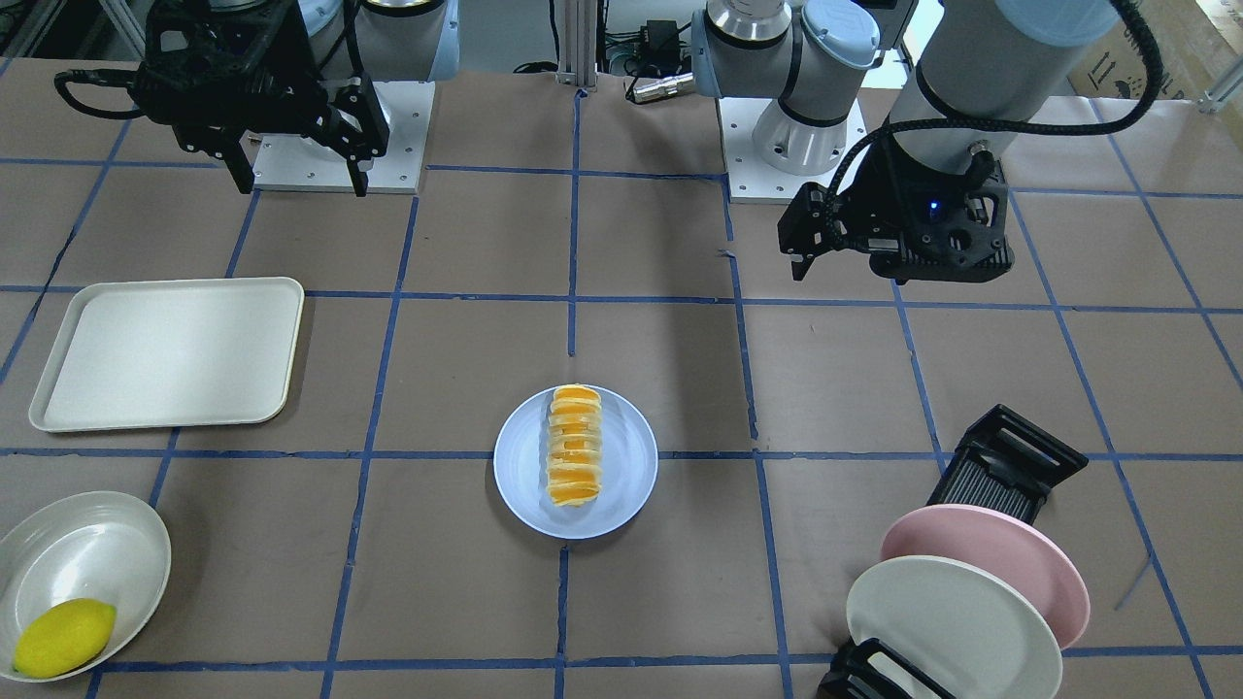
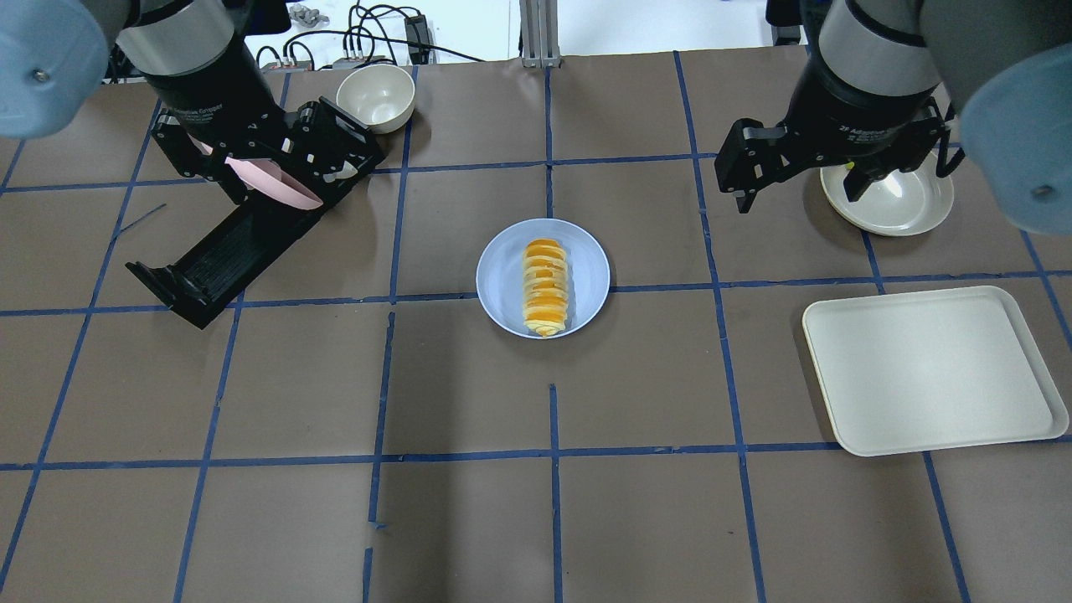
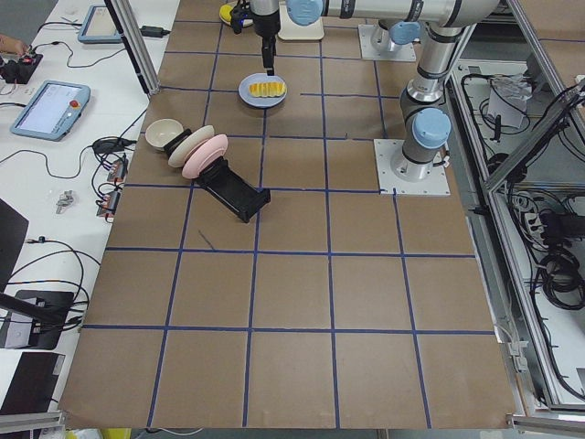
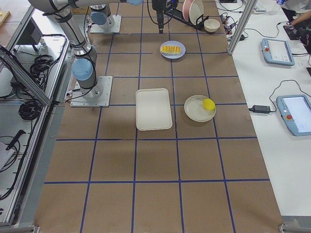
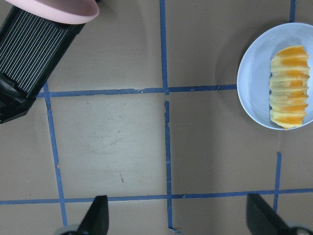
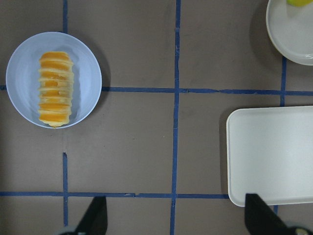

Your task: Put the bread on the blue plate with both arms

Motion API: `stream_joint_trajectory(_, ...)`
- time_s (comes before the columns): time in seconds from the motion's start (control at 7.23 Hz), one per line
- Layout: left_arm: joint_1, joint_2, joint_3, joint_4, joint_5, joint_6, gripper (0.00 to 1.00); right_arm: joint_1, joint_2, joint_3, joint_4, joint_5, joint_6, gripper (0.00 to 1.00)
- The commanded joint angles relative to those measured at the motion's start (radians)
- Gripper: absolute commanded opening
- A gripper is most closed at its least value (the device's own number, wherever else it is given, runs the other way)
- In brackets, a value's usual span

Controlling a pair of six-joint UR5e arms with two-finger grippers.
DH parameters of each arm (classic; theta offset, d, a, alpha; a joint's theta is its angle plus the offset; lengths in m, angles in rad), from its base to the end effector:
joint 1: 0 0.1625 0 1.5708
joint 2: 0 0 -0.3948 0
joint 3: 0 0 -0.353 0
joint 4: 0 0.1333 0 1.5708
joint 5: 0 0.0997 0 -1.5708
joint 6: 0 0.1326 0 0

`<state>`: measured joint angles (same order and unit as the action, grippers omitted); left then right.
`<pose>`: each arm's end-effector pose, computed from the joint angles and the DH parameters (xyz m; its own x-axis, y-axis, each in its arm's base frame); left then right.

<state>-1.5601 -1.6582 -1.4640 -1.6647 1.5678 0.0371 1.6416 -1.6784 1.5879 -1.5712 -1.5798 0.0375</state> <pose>-0.1286 -0.4784 0.4230 -0.9996 0.0261 0.0057 0.0264 0.9969 0.0743 0.1615 -0.4101 0.4639 -0.9995 -0.0326 0.0056 -0.0330 0.9953 -0.0910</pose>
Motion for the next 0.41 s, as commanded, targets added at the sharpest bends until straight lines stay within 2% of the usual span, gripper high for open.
stream_joint_trajectory(0.0, 0.000, 0.000, 0.001, -0.001, 0.000, 0.001, 1.00, 0.000, -0.001, -0.005, 0.003, 0.023, -0.004, 1.00)
stream_joint_trajectory(0.28, 0.000, 0.000, -0.001, -0.003, 0.000, 0.001, 1.00, -0.002, 0.005, 0.004, 0.005, 0.009, -0.005, 1.00)
